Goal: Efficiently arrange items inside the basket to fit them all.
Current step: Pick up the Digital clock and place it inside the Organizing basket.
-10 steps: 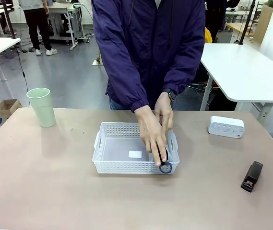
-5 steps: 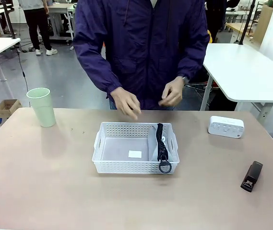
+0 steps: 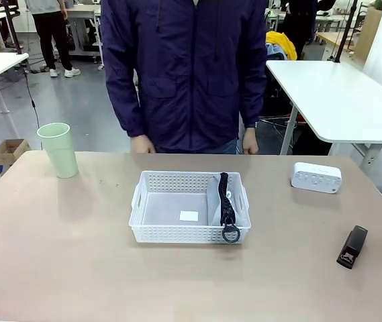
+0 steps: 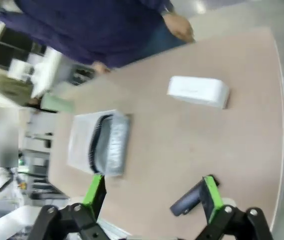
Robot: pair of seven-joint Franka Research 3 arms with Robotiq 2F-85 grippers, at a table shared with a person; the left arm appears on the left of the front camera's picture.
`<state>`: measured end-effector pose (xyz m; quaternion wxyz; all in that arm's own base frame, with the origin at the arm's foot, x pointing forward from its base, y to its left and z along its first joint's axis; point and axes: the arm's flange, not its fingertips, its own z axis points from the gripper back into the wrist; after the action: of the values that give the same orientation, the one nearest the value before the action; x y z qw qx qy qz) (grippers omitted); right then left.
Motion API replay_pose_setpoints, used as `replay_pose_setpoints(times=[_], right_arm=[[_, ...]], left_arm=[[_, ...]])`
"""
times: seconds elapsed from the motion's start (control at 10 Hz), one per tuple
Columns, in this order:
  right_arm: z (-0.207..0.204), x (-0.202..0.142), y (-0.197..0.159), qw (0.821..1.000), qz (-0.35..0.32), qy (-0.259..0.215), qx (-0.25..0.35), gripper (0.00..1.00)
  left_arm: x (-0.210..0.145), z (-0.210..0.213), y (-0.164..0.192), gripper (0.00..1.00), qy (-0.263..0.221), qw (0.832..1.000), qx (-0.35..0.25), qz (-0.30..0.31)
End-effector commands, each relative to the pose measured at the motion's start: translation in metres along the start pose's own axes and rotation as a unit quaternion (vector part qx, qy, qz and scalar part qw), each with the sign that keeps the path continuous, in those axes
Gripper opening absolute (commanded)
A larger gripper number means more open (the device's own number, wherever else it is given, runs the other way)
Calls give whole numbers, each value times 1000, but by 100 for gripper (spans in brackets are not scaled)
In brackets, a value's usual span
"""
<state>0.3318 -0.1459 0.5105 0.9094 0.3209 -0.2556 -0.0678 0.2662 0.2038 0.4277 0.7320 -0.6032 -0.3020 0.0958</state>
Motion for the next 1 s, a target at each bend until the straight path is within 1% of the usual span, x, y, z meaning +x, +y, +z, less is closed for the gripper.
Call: replay_pose_setpoints(times=[0.0, 0.1, 0.3, 0.4, 0.5, 0.6, 0.7, 0.9], right_arm=[[-55, 9, 40, 991, 6, 61, -121, 100], [-77, 16, 56, 986, 22, 77, -145, 100], [-137, 34, 78, 970, 31, 106, -216, 100], [-156, 37, 81, 967, 32, 115, -226, 100], [-167, 38, 79, 966, 30, 120, -226, 100], [-158, 38, 78, 974, 31, 88, -209, 100], [-170, 21, 79, 968, 42, 118, -219, 100], [-170, 21, 79, 968, 42, 118, -219, 100]], left_arm=[[1, 1, -1, 100, -6, 1000, -10, -12], [1, 1, -1, 100, -6, 1000, -10, -12], [1, 1, -1, 100, -6, 1000, -10, -12], [1, 1, -1, 100, -6, 1000, -10, -12], [1, 1, -1, 100, -6, 1000, -10, -12], [1, 1, -1, 100, -6, 1000, -10, -12], [1, 1, -1, 100, -6, 1000, -10, -12], [1, 1, -1, 100, -6, 1000, -10, -12]])
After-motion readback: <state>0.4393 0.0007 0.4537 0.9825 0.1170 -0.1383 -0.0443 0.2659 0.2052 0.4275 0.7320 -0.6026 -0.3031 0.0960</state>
